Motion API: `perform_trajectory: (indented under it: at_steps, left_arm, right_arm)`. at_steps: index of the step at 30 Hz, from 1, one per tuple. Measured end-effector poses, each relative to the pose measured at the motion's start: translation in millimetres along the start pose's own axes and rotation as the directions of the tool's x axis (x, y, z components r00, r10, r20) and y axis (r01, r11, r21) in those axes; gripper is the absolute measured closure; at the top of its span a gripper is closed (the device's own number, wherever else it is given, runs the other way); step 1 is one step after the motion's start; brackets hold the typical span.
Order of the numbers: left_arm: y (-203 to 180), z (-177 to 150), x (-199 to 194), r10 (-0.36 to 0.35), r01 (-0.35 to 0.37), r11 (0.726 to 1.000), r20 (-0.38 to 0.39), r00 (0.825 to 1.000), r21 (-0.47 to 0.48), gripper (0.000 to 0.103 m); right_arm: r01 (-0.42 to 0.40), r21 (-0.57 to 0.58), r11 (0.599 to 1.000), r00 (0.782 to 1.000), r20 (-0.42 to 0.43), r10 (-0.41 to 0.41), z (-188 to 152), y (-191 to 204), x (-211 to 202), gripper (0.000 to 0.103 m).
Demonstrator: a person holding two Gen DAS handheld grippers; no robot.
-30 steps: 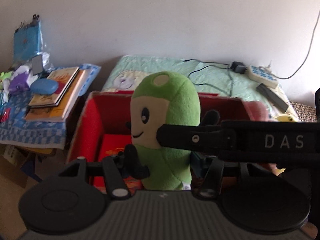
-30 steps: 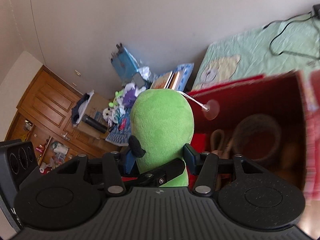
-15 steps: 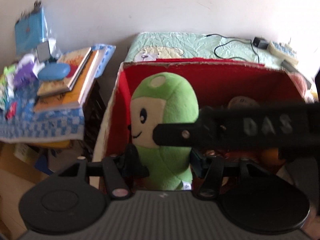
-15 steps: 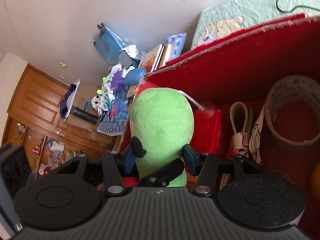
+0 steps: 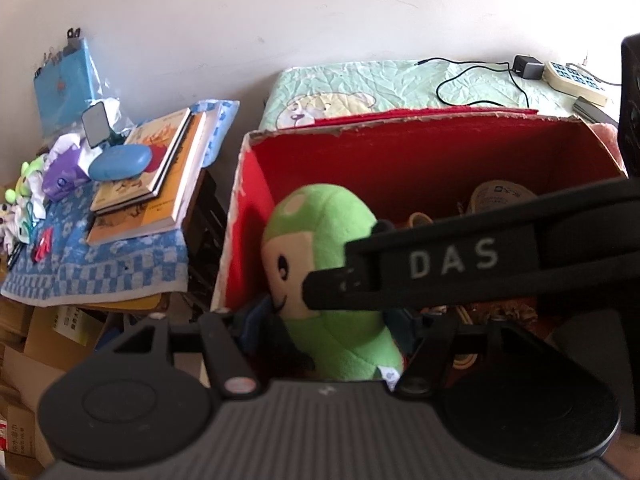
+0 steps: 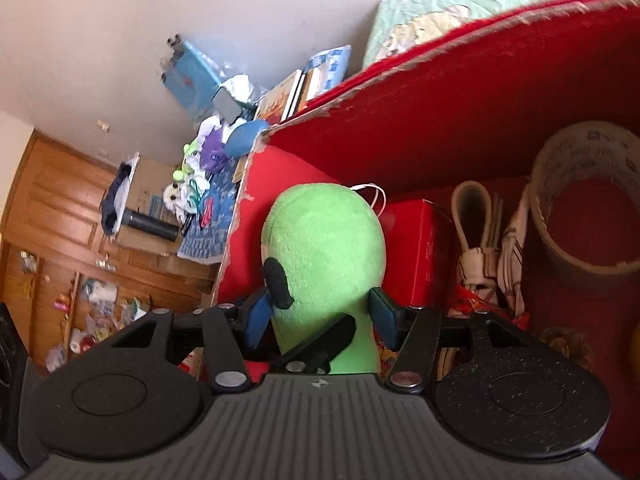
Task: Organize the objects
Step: 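Lift the green plush with the right gripper and carry it over the red box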
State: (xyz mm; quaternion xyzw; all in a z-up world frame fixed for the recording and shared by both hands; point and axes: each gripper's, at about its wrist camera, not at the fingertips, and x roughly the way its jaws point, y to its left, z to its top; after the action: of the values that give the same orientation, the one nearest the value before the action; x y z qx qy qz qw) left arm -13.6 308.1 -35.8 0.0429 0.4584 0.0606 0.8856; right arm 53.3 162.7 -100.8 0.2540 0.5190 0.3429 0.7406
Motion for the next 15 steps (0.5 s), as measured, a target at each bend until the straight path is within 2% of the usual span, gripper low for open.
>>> perform_trajectory:
  at_steps: [15]
  left_arm:
    - [-6.7, -1.1, -7.5, 0.028, -0.028, 0.999, -0.012, 1.000, -0.023, 0.036]
  right_arm:
    - [0.031, -0.001, 1.000, 0.996, 0.087, -0.031, -6.5, 0.1, -22.0, 0.044]
